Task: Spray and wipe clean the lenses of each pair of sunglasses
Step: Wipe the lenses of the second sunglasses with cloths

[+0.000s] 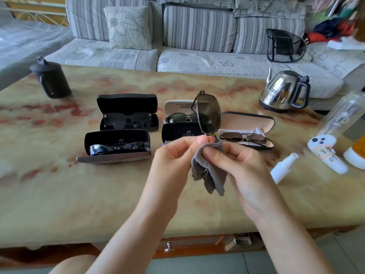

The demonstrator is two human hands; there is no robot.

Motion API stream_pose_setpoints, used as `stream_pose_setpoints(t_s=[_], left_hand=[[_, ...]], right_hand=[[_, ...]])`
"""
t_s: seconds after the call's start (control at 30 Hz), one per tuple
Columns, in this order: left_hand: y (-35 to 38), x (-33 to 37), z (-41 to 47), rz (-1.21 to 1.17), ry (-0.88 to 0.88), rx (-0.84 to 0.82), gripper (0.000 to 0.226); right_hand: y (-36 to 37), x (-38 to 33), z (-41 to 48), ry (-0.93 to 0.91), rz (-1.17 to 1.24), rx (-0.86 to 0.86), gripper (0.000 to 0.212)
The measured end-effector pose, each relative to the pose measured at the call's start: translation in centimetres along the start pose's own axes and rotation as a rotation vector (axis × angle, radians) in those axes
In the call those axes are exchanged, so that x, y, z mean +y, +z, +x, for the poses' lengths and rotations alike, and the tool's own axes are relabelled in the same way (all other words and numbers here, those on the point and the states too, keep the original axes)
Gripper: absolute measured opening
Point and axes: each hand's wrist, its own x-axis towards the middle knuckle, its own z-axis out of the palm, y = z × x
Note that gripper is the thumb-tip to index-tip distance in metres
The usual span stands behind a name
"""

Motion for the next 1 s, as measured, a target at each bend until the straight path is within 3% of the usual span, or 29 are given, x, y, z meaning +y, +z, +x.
stream_pose_setpoints(t_s=[0.27,0.5,0.7,1.0], left_hand=[[-0.2,0.0,0.0,0.006,0.052,0.005,0.028],[0.0,-0.1,-0.1,-0.027,-0.008,-0.012,0.038],[-0.5,0.2,0.2,-0.146,-0.035,0.061,0.029],[-1.0,0.5,0.3,-0.206,-0.070,0.014,0.025]], right_hand=[[0.7,0.1,0.0,-0.088,-0.025,0.080,0.028],[0.4,0.3,-0.5,-0.052,-0.004,0.099,0.031],[0.3,1.0,-1.1,-0.009,0.024,0.024,0.031],[-0.6,1.6,-1.4,0.015,-0.032,-0.154,0.018]])
